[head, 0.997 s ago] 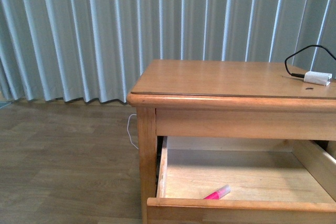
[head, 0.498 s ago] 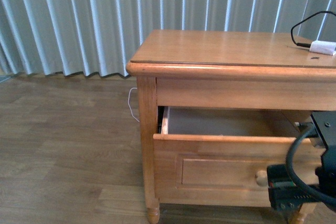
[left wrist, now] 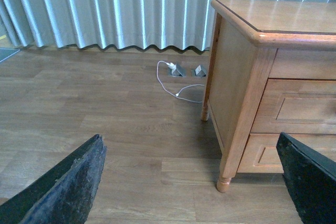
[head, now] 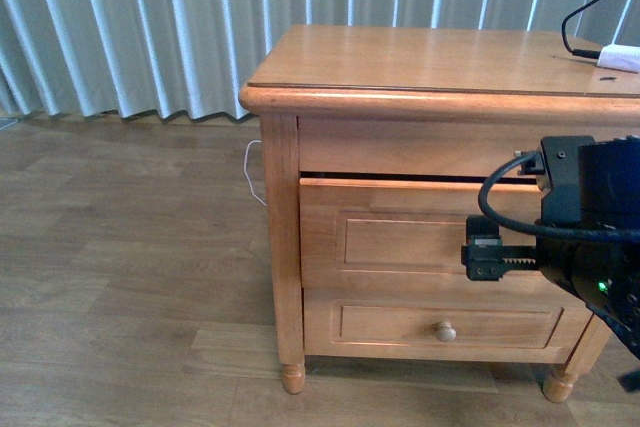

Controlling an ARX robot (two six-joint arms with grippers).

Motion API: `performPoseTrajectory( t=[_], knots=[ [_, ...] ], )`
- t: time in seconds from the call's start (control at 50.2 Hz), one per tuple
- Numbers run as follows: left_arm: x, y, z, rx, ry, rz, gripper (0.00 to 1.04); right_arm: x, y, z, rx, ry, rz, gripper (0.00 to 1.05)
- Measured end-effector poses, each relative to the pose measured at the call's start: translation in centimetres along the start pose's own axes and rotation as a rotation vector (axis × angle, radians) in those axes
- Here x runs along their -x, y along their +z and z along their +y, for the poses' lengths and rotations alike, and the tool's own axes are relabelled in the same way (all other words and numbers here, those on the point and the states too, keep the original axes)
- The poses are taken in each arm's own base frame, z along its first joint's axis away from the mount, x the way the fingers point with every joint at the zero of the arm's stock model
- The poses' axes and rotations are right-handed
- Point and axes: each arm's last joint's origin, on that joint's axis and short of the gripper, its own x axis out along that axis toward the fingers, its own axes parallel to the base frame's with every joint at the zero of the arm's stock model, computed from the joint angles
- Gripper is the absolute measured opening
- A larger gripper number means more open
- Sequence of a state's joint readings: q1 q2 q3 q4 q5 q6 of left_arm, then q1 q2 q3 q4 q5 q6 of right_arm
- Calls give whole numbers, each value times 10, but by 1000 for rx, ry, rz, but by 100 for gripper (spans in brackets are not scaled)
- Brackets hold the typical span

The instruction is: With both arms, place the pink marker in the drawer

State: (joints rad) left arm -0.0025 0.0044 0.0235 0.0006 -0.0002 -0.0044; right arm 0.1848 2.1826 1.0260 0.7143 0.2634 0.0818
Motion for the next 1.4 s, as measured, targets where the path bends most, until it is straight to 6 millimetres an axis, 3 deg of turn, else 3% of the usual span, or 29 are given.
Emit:
performPoseTrajectory(
  t=[0.179, 0.359, 0.538, 0.678, 0.957, 1.096, 1.316, 1.395],
  knots=[
    [0, 0, 0, 0, 0, 0, 98, -3, 5, 0, 2, -9, 4, 96],
    [0, 0, 0, 0, 0, 0, 98, 20, 5, -7, -18, 46, -32, 96],
    [0, 0, 0, 0, 0, 0, 98, 69, 8, -24, -38, 105, -34, 96],
    [0, 0, 0, 0, 0, 0, 98, 120, 6, -42, -42, 150, 15, 96],
    [0, 0, 0, 0, 0, 0, 98, 227, 46, -69, -71, 255, 0, 96],
    [0, 0, 0, 0, 0, 0, 98, 264, 51, -81, -59, 214, 16, 96],
    [0, 0, 0, 0, 0, 0, 98, 271, 52, -83, -46, 198, 10, 95],
    [0, 0, 0, 0, 0, 0, 98, 271, 43, -90, -31, 128, -288, 77]
  ],
)
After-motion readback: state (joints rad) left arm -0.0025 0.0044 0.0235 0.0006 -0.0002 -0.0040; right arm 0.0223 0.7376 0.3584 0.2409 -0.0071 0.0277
